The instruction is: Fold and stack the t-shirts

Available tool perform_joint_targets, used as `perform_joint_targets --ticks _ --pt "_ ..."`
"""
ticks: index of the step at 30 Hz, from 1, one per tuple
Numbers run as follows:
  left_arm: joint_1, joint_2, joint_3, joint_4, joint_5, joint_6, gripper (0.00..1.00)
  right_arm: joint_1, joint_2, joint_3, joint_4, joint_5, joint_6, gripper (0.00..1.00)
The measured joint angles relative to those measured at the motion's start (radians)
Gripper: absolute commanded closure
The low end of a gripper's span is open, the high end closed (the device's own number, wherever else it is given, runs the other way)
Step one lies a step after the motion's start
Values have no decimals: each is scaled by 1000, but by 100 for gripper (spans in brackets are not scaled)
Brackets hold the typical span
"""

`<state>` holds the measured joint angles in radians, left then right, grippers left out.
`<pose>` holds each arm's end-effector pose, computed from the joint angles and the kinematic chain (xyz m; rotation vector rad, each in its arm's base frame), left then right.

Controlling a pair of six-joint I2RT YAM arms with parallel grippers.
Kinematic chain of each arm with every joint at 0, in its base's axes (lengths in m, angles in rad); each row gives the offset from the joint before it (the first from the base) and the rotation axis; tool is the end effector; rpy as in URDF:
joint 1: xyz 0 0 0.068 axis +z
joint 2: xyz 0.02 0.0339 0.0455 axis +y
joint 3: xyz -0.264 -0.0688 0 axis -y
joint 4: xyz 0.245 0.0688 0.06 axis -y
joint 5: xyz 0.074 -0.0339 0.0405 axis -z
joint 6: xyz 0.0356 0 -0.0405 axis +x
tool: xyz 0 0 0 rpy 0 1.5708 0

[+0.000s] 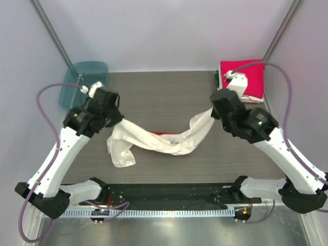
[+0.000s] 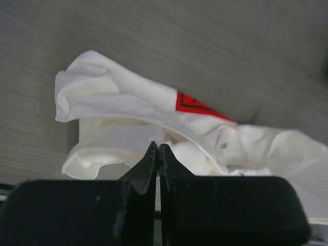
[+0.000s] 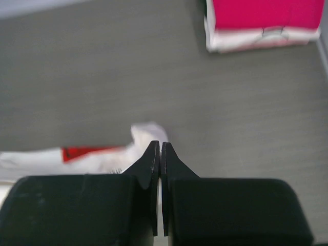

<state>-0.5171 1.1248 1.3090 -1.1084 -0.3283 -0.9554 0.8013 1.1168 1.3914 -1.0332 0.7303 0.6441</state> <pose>0.1803 -0.0893 0.3696 -0.6624 2.3514 -0.2494 0.1539 0.1248 0.4058 0.1776 2.1014 -0.0048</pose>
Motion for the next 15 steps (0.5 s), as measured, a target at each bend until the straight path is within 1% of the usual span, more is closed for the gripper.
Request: perform_joint_targets --ticks 4,6,8,9,11,13,15 --pt "11 77 367 -90 -106 95 100 -18 78 388 -29 72 -104 99" --pt "19 97 515 -119 -153 132 100 -18 92 570 -41 108 -150 99" --pt "23 99 644 -140 -201 172 100 -18 87 687 -50 137 -178 99" --pt "23 90 678 -142 -218 182 100 -18 74 726 -50 152 -190 99" --pt "24 58 708 -142 -252 206 100 -18 37 741 -58 180 -202 99" --pt "26 25 692 -146 -268 217 100 -18 -33 693 -66 203 -200 99" --pt "27 -18 629 -137 -274 228 98 -21 -100 600 -72 213 -184 99"
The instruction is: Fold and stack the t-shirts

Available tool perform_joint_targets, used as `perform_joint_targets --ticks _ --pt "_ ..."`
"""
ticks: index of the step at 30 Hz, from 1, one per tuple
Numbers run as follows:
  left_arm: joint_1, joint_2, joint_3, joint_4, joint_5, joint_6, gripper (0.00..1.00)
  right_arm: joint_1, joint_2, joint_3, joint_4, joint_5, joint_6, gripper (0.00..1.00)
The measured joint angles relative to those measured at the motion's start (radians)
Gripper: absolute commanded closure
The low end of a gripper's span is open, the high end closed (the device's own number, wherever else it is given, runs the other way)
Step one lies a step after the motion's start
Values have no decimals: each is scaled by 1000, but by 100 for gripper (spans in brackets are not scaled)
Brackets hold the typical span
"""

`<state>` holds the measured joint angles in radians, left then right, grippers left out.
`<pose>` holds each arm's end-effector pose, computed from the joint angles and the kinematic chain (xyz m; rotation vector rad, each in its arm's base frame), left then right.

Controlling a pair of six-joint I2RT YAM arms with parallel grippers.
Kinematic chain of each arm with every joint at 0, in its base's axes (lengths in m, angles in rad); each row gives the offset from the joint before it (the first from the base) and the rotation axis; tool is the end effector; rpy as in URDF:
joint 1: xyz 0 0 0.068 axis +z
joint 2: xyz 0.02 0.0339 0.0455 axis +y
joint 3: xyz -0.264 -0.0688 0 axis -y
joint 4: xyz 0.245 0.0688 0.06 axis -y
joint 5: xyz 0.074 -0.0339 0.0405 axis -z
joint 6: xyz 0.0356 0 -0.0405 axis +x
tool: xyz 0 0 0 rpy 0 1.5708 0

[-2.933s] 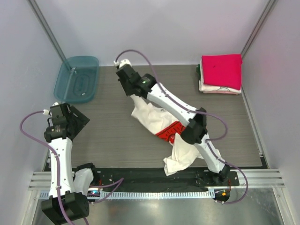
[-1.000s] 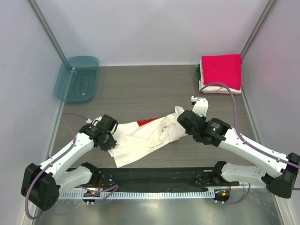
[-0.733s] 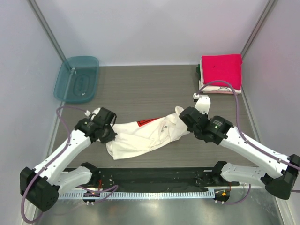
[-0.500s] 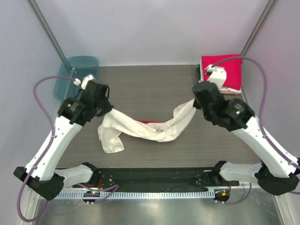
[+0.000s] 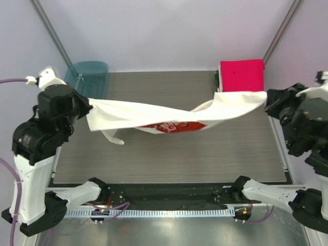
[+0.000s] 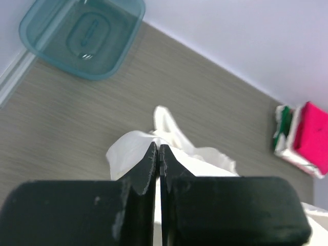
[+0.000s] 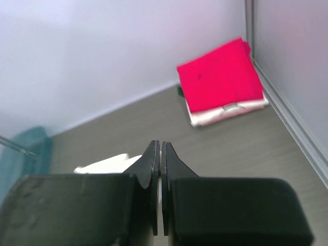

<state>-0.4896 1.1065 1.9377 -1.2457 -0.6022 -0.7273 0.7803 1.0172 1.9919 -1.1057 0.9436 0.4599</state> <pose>0.1129 -0.0373 0.5294 -0.6003 1.8188 -0.2218 0.0652 0.0240 0.5621 0.4248 1.5938 0.1420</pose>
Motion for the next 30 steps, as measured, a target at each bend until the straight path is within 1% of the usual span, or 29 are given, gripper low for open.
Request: perform_joint_targets --ticks 2,5,6,7,9,10,11,13,15,19,22,23,25,28,30 --pt "2 -17 -93 -1 5 5 93 -3 -64 -139 -17 -5 40 99" --pt "31 15 -308 31 69 12 83 -3 -92 -344 -41 -36 107 99" --pt "53 35 -393 67 113 18 76 -3 -91 -411 -49 -50 130 99" --pt "74 56 -468 83 160 28 63 -3 -90 -464 -53 -63 150 99" --pt "137 140 -635 142 268 42 52 -3 -78 -562 -63 -97 188 99" --pt "164 169 -708 171 311 43 44 -3 -74 -601 -66 -113 202 99" --pt "197 192 -780 183 349 47 41 -3 -74 -632 -73 -130 214 99" --pt "249 201 -893 187 407 44 39 -3 -77 -666 -86 -153 234 99" --pt "277 161 -958 192 438 26 40 -3 -84 -682 -84 -165 248 99" --pt "280 -6 -1054 243 515 -34 45 -3 -97 -715 -75 -181 261 99" --pt "275 -99 -1142 274 546 -90 46 -3 -91 -739 -62 -198 269 99" --pt "265 -115 -1172 277 551 -111 46 -3 -88 -748 -55 -203 271 99" --pt "211 -117 -1209 273 548 -162 46 -3 -83 -765 -41 -211 274 99" --pt "103 -78 -1226 280 547 -239 47 -3 -76 -797 -23 -220 277 99" --pt "54 -49 -1246 306 546 -274 47 -3 -74 -814 -14 -224 278 99"
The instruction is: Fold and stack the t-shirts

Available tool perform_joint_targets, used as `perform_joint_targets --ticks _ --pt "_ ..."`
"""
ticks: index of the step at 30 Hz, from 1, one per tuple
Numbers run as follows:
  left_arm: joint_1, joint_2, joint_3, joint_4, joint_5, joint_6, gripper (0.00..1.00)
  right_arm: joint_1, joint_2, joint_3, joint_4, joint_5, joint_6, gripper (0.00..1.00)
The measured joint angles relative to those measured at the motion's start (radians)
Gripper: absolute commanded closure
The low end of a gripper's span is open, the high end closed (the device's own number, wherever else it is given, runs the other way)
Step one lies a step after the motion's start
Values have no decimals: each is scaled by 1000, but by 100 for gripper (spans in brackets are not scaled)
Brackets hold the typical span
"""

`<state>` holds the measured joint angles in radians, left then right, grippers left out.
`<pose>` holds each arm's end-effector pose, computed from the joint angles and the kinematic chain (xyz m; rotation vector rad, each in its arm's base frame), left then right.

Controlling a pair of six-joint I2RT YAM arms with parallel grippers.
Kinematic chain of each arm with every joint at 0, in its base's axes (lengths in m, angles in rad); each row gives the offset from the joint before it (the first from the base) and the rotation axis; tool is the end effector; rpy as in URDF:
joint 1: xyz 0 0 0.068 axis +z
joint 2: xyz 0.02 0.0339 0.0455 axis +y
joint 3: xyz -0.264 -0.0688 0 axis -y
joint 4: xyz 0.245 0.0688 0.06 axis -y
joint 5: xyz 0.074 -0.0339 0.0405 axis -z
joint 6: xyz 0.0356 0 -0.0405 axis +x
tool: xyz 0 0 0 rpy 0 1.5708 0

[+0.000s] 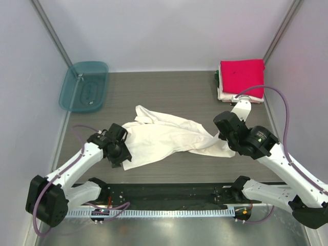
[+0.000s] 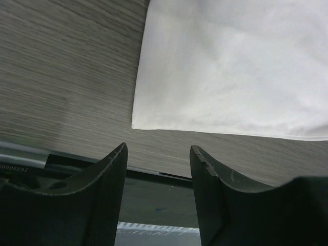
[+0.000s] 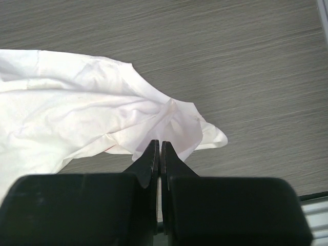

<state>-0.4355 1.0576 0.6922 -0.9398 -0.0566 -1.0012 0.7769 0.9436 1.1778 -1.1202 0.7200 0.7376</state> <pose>0.1544 -0.0696 0.2063 -0.8194 2.7802 -0.1930 0.1257 0.0907 0.3644 0.2489 2.1789 -0.0624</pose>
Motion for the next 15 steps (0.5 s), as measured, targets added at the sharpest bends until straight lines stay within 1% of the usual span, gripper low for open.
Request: perform_joint_targets --ticks 3,8,15 --pt "-33 29 -49 40 2 -40 50 0 1 -22 10 -7 1 99" --pt "-37 59 -99 74 -2 -66 51 0 0 -51 19 -15 2 99" --pt "-39 60 -148 136 -3 -71 55 0 -3 -71 27 -23 5 99"
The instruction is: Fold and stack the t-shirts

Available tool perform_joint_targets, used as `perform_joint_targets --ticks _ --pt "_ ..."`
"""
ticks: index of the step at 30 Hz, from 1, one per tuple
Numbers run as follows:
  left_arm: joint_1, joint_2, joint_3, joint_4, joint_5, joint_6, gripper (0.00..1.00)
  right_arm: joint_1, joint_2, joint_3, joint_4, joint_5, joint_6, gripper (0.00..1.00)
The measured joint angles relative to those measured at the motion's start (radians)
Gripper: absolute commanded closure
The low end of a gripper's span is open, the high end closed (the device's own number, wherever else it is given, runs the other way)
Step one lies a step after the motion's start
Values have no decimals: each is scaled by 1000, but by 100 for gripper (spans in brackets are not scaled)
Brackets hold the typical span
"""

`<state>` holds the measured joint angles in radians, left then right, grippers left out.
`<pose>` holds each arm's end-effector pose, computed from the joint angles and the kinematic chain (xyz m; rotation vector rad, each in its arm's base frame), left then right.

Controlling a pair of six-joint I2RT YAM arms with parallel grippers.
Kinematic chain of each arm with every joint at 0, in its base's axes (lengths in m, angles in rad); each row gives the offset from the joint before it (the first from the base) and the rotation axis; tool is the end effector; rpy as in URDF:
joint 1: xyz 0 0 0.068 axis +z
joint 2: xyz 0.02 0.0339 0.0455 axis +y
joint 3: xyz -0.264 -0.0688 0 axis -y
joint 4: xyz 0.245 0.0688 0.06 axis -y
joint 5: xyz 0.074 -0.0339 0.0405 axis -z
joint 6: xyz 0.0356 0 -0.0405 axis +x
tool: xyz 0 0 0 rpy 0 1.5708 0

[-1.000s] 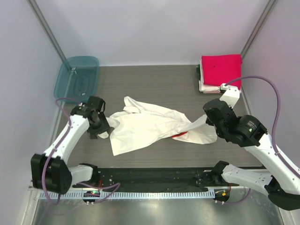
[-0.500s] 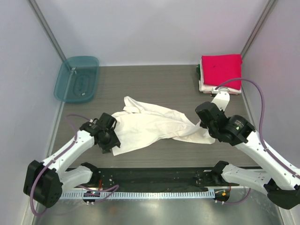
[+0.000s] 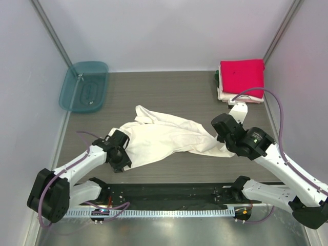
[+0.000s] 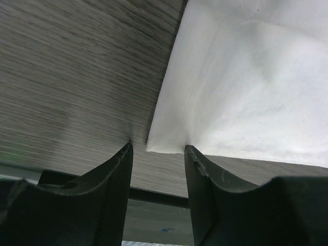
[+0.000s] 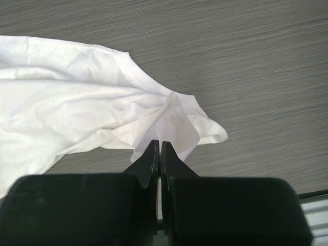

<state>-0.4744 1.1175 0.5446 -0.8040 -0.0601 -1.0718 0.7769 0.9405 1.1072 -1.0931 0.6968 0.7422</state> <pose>0.1468 -0.0730 0.1610 -0.8787 2.8244 -0.1373 0.1279 0.0937 0.3456 0.2302 2.2199 -0.0742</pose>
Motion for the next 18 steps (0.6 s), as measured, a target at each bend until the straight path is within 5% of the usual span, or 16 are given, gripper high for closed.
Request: perform_joint_targets --ticks 8,13,18 --pt "-2 20 -12 23 1 -2 69 0 0 -12 13 -4 0 99" --pt "-2 42 -6 50 16 -5 100 0 0 -25 16 -5 0 99" --pt "-2 23 4 50 19 1 100 0 -2 -28 15 -4 0 99"
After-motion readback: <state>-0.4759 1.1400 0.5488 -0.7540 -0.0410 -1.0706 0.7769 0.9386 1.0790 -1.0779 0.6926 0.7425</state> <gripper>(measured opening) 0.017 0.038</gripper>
